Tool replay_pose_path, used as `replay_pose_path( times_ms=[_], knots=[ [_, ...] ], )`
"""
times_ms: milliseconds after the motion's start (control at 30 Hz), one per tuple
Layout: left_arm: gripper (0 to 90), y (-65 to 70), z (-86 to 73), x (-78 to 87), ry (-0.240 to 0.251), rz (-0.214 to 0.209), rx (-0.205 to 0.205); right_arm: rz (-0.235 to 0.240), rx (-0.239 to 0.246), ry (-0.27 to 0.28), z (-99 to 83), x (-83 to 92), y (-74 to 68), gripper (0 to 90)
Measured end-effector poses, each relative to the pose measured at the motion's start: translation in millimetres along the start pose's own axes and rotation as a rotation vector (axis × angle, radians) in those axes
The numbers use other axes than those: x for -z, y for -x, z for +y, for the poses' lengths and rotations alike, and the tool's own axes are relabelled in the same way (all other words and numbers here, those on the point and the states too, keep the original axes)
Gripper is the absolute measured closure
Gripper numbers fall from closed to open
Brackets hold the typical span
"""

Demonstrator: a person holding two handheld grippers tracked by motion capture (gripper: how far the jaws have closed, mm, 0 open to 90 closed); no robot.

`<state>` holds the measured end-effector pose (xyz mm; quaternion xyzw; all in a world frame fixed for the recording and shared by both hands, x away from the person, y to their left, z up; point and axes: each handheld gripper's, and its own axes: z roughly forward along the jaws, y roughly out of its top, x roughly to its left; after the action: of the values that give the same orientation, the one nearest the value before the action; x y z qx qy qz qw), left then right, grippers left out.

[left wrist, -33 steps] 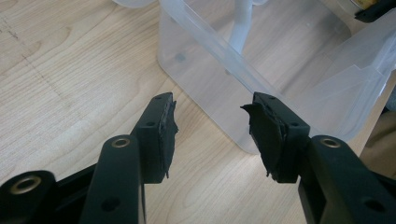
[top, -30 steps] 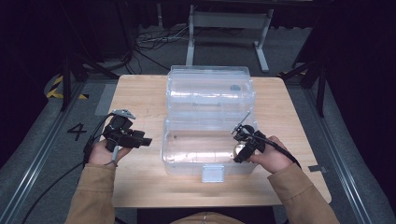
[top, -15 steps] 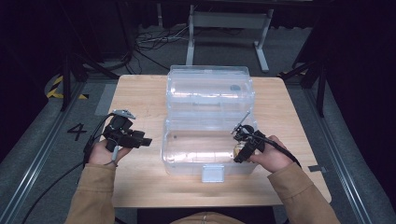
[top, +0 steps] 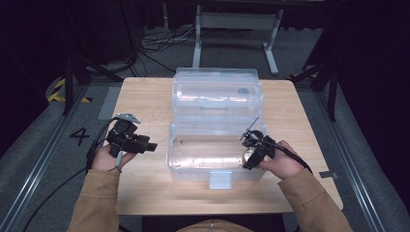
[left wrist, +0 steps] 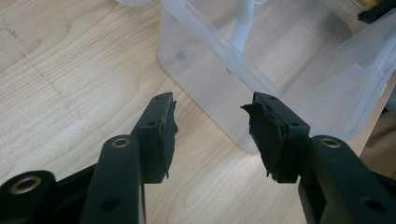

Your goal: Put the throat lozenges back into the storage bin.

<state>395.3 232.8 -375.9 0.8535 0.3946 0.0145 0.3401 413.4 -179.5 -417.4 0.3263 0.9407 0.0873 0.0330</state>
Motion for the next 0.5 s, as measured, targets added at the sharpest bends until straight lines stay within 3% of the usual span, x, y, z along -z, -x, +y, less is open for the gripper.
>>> replay_pose_path(
  times_ms=[500],
  knots=[
    [50.5,-0.1,0.0,-0.4,-0.002,-0.001,0.001,-0.003,-0.007,-0.005,0.9,0.5,-0.6,16.9]
  ],
)
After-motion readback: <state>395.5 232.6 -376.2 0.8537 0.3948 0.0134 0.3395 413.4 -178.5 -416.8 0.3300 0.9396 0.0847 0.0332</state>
